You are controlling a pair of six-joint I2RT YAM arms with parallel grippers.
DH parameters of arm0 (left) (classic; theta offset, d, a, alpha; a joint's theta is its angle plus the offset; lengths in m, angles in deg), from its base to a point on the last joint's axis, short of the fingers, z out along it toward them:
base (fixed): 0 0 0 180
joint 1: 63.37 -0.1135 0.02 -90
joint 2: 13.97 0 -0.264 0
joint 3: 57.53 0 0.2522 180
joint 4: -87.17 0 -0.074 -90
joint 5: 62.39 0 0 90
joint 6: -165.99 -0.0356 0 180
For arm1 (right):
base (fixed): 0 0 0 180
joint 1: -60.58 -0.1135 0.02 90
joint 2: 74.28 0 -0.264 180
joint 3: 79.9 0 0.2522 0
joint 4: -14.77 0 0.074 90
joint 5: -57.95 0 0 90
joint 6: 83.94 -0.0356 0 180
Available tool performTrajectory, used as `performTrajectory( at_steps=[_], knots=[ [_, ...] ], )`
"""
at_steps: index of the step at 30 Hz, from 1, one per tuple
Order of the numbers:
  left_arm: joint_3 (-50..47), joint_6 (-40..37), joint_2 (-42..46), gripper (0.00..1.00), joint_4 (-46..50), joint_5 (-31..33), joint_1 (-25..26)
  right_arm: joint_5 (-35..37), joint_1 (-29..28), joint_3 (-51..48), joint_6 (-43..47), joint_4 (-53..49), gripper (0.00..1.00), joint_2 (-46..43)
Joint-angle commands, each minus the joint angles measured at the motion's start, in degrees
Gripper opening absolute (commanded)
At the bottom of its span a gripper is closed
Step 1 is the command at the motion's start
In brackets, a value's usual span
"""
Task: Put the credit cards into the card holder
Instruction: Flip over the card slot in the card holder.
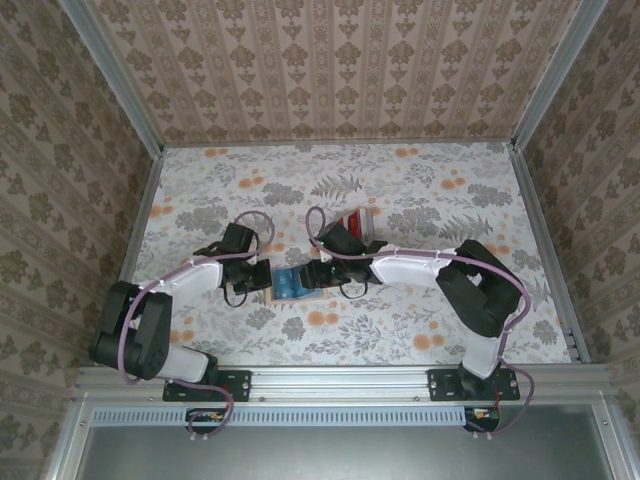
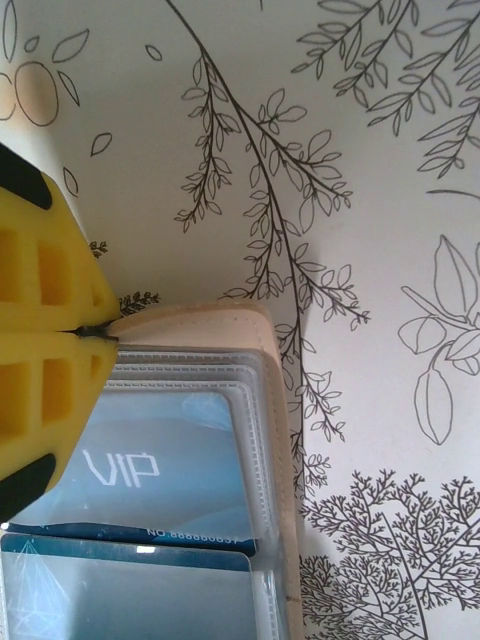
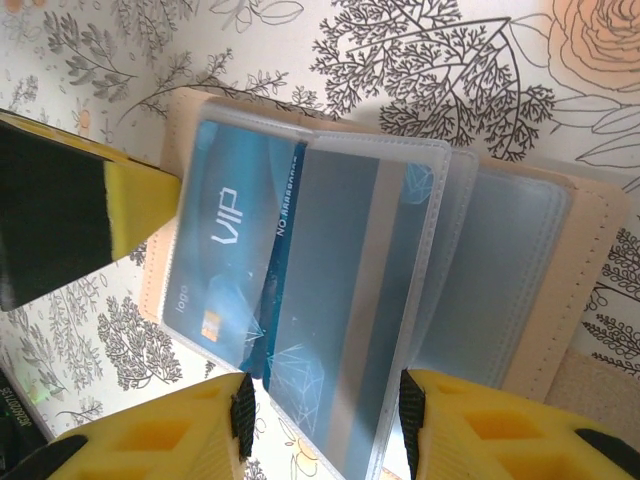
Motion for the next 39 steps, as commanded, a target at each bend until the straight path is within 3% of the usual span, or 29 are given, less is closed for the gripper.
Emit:
performTrajectory(
  at_steps=[1, 6, 14, 18, 31, 36, 39],
  knots=[
    [0.96, 0.21, -0.69, 0.0, 0.14, -0.82, -0.29, -1.27, -0.1, 1.61, -0.1, -0.48, 0.46, -1.68],
    [1.13, 0.22, -0.69, 0.0, 0.27, -0.94, -0.29, -2.51, -0.15, 1.05, -0.85, 1.08, 0.46, -1.85],
    [0.91, 0.57, -0.28, 0.22, 0.25, -1.66, -0.34, -4.25, 0.08, 0.98, -1.64, 2.76, 0.46, -2.47],
    [0.83, 0.31, 0.58, 0.26, 1.21, -0.95, -0.34, -4.65, 0.26, 0.93, -1.72, 3.41, 0.46, -1.65],
    [1.39, 0.13, 6.06, 0.33, 5.43, 1.62, -0.73, -8.11, 0.63, 1.39, -3.5, 6.62, 0.46, -0.89],
    [1.19, 1.42, 6.85, 0.33, 3.43, -0.58, -0.75, -9.13, 0.5, 1.65, -4.19, 7.65, 0.46, -0.41],
    [-0.16, 3.6, 6.97, 0.33, -0.78, -5.52, -1.33, -9.55, 0.2, 2.07, -4.37, 8.24, 0.46, 0.06]
  ],
)
